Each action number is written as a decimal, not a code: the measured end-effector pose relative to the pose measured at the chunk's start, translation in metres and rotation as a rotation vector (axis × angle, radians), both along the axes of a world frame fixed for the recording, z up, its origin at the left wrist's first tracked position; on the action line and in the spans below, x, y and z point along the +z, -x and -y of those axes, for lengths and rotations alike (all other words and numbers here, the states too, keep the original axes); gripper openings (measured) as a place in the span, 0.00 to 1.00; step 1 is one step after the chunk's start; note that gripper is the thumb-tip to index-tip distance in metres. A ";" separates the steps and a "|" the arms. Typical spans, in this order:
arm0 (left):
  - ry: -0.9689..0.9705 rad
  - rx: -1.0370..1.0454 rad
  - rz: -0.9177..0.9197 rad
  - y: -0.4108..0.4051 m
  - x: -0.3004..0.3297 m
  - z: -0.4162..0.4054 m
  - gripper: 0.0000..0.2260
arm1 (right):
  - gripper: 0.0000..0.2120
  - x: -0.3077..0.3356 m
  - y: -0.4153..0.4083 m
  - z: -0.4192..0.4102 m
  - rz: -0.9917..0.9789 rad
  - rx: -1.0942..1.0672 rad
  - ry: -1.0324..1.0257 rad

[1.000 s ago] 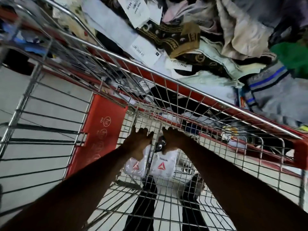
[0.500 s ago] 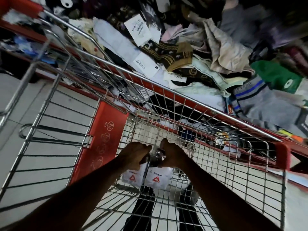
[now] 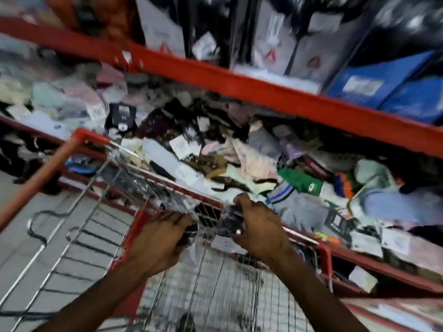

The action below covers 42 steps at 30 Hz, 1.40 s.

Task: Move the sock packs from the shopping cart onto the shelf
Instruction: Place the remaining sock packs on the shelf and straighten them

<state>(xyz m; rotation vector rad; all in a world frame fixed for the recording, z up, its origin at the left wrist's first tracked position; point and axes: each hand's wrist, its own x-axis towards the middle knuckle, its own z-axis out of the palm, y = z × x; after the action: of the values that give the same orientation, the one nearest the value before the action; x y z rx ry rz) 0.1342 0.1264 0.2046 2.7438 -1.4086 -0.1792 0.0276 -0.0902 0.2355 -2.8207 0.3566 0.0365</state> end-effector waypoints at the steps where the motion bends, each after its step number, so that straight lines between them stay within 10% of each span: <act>1: 0.007 -0.001 0.054 -0.003 0.026 0.006 0.24 | 0.34 0.025 -0.001 0.007 0.005 -0.002 0.003; 19: 0.375 -0.108 0.550 -0.016 0.355 0.116 0.30 | 0.38 0.338 -0.008 0.098 0.512 -0.135 0.143; 42: 0.306 -0.072 0.483 -0.067 0.377 0.186 0.30 | 0.35 0.313 -0.117 0.155 0.204 -0.156 0.183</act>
<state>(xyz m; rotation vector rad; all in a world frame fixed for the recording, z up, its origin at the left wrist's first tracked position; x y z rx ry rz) 0.2011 -0.0598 0.5814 2.5756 -1.4731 0.6828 0.1451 -0.2452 0.5485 -2.9293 0.5560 -0.3301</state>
